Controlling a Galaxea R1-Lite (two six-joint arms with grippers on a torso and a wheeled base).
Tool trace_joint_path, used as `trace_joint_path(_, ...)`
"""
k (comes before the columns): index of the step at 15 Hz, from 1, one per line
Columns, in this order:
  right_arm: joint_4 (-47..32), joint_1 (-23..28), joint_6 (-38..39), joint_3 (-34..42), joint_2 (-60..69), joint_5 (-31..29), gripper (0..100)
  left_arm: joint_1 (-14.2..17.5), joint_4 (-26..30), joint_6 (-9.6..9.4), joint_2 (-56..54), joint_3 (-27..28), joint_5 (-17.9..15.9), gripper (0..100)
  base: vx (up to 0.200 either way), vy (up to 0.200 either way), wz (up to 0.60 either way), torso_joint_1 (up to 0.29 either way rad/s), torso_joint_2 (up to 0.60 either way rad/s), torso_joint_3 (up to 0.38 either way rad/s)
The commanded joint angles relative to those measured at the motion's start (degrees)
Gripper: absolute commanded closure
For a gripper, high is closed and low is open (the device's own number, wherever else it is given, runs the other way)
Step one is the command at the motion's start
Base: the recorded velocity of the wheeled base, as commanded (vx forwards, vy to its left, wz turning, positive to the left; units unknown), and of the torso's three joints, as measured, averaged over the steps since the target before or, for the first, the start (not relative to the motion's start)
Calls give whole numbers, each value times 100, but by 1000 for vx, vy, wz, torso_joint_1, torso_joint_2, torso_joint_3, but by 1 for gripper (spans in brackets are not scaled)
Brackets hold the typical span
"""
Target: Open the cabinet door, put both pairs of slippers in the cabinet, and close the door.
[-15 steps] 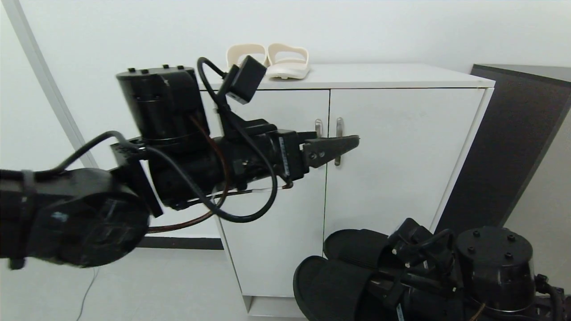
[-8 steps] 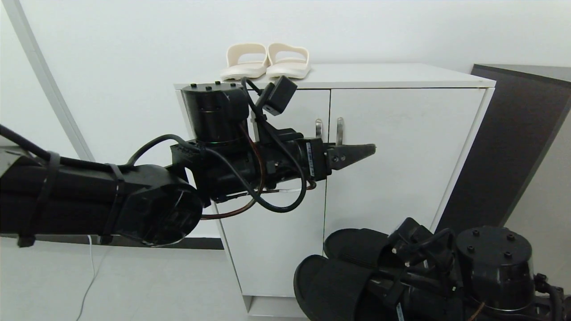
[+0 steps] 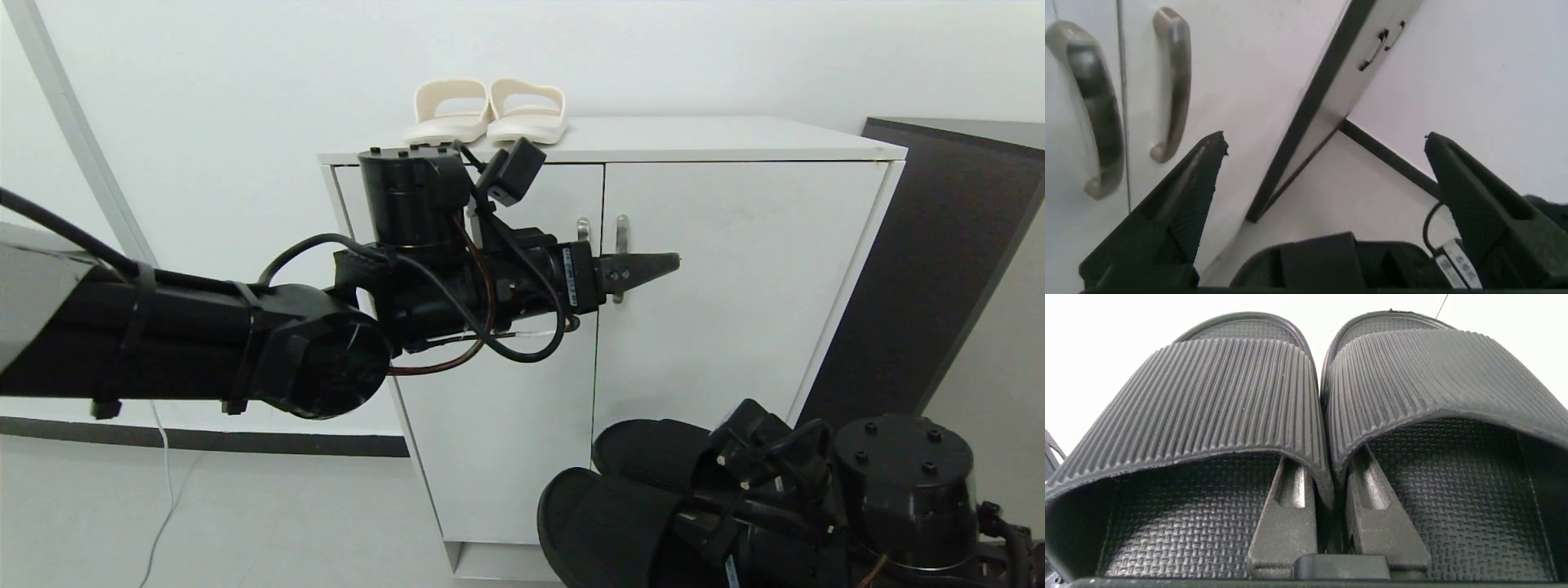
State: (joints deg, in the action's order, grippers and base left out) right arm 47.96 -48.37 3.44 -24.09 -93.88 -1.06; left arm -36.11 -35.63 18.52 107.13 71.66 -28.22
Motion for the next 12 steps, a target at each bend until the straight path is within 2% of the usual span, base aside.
trace_joint_path(1, 3, -6, -1, 1, -8, 1, 100, -10, 13, -6, 150, 182, 168, 0, 0, 0, 0, 0, 0, 0)
trace_joint_path(3, 3, -6, -1, 1, -8, 1, 100, -37, 74, -6, 308, 419, 431, 0, 0, 0, 0, 0, 0, 0)
trace_joint_path(5, 3, -6, -1, 1, -8, 1, 100, -37, 452, -6, 379, 674, 572, 0, 0, 0, 0, 0, 0, 0)
trace_joint_path(11, 3, -6, -1, 1, 1, 1, 100, -37, 856, -15, 704, 1228, 651, 0, 0, 0, 0, 0, 0, 0)
trace_joint_path(12, 3, -6, -1, 9, -8, 1, 100, -45, 874, -32, 792, 1351, 757, 0, 0, 0, 0, 0, 0, 0)
